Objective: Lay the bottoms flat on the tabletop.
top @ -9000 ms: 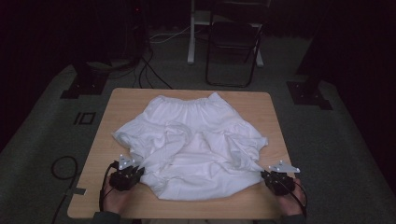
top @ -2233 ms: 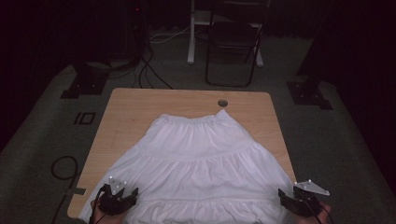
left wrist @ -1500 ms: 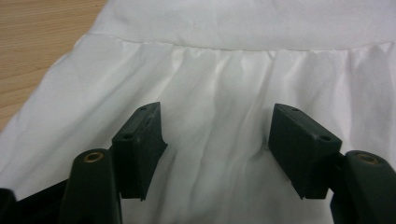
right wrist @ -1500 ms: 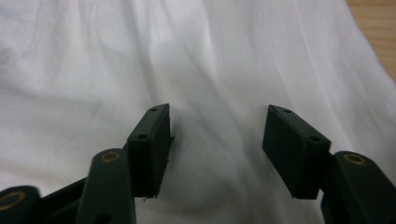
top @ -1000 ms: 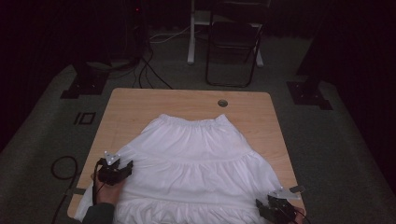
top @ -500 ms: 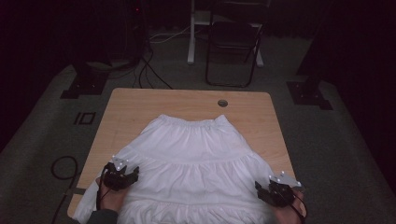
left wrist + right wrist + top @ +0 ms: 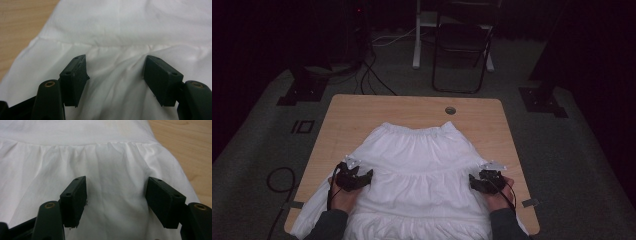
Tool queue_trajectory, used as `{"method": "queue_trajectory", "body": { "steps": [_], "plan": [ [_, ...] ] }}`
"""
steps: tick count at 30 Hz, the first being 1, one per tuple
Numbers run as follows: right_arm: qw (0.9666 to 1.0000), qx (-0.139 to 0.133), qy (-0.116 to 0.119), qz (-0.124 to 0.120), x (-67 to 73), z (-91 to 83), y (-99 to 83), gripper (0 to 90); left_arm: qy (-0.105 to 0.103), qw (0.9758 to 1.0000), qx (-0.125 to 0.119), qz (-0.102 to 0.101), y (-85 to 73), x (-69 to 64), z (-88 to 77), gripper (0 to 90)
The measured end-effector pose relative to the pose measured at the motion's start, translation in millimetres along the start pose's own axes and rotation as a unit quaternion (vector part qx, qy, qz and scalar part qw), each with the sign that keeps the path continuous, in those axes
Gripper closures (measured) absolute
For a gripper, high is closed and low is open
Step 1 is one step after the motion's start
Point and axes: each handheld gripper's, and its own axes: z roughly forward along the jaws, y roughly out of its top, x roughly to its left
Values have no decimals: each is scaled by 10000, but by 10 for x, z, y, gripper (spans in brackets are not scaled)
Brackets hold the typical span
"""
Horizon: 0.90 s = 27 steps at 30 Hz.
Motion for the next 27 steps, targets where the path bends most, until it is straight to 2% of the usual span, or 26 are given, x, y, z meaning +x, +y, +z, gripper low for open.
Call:
{"method": "queue_trajectory", "body": {
  "steps": [6,16,22,27],
  "plan": [
    [9999,50,-154,42,-133,165,176,356,14,9999,-147,-17,154,65,192,352],
    [9993,47,-381,34,-305,484,498,383,150,9996,-148,-161,469,176,507,354],
    [9986,139,-500,59,-441,691,725,392,252,9992,-131,-273,669,229,701,354],
    [9977,135,-629,227,-536,838,864,393,334,9988,-107,-352,789,243,814,353]
  ]
}}
